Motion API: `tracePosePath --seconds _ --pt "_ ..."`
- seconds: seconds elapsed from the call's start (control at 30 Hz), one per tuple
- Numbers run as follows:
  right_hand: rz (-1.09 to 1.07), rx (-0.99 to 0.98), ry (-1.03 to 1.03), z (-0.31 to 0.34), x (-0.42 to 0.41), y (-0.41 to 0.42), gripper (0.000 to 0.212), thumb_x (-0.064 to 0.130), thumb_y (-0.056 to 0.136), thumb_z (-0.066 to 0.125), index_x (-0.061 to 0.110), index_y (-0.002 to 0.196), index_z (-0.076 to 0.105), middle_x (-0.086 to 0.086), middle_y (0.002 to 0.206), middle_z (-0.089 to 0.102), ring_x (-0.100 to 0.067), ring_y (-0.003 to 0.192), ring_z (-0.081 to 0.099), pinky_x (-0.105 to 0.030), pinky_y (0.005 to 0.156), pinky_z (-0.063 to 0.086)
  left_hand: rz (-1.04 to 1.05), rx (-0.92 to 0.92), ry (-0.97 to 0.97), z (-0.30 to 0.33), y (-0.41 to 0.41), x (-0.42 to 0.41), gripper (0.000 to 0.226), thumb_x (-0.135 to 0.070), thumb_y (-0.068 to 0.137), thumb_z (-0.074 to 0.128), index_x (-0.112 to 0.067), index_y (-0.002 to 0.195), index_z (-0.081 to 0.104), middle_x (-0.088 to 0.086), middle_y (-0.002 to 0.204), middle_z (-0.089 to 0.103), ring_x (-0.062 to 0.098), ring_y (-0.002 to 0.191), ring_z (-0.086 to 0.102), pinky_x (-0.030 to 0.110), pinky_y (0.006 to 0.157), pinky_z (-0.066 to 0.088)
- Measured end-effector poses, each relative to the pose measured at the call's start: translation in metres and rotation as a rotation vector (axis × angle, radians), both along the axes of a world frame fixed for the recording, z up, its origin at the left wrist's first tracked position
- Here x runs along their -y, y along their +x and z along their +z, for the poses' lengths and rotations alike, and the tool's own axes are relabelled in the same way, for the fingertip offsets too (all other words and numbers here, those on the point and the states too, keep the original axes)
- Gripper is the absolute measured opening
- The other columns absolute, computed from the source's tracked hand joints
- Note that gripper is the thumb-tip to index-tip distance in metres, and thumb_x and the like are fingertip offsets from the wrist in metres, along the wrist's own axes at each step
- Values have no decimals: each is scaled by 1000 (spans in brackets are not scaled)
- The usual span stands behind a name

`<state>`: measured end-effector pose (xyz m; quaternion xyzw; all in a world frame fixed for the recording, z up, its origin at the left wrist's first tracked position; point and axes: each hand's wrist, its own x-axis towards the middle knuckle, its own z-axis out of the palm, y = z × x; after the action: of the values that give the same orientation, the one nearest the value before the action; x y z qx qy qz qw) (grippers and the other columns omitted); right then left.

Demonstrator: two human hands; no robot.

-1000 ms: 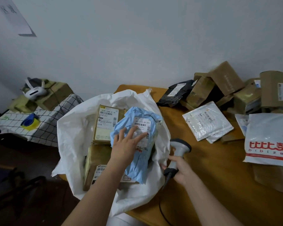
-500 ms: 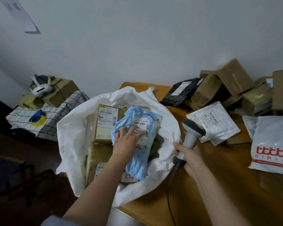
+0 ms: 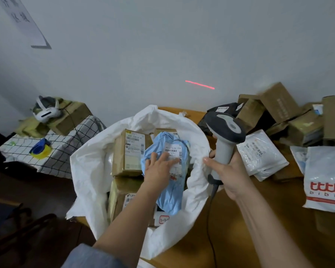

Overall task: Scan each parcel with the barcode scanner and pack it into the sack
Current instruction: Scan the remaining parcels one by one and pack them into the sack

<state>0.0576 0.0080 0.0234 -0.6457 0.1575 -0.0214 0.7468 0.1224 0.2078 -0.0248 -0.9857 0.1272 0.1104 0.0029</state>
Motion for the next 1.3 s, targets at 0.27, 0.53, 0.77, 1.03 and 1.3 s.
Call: tracePosePath --seconds 0.27,0.53,0.77,1.03,1.3 --pt "-218 -6 -122 12 -39 30 46 10 80 77 18 118 53 3 88 62 -18 85 63 -29 60 47 224 420 -705 93 32 -100 35 -13 93 59 -17 128 61 7 128 59 22 113 56 24 93 37" --pt "-287 46 -184 23 -92 53 55 10 83 75 21 130 48 1 101 61 -21 95 62 -30 68 48 720 -19 -649 53 45 -238 47 -44 96 55 -5 121 60 11 106 62 28 97 58 36 80 46" --pt "-323 21 -181 22 -102 51 58 18 85 74 25 135 45 4 110 60 -13 96 60 -34 80 49 808 49 -1027 25 50 -248 30 -26 102 47 1 96 56 8 78 51 25 77 51 33 62 37" --pt "-364 171 -328 83 -103 71 52 11 88 68 16 134 45 -8 113 58 -23 97 60 -30 76 48 859 16 -1404 89 77 -231 49 -32 101 51 10 126 53 28 122 61 39 111 62 51 98 49" --pt "-395 578 -446 200 -94 103 56 16 82 67 26 132 43 14 104 53 4 85 55 -12 73 47 898 252 -1627 175 101 -224 41 -44 96 58 -8 115 58 5 103 66 17 87 67 25 69 55"
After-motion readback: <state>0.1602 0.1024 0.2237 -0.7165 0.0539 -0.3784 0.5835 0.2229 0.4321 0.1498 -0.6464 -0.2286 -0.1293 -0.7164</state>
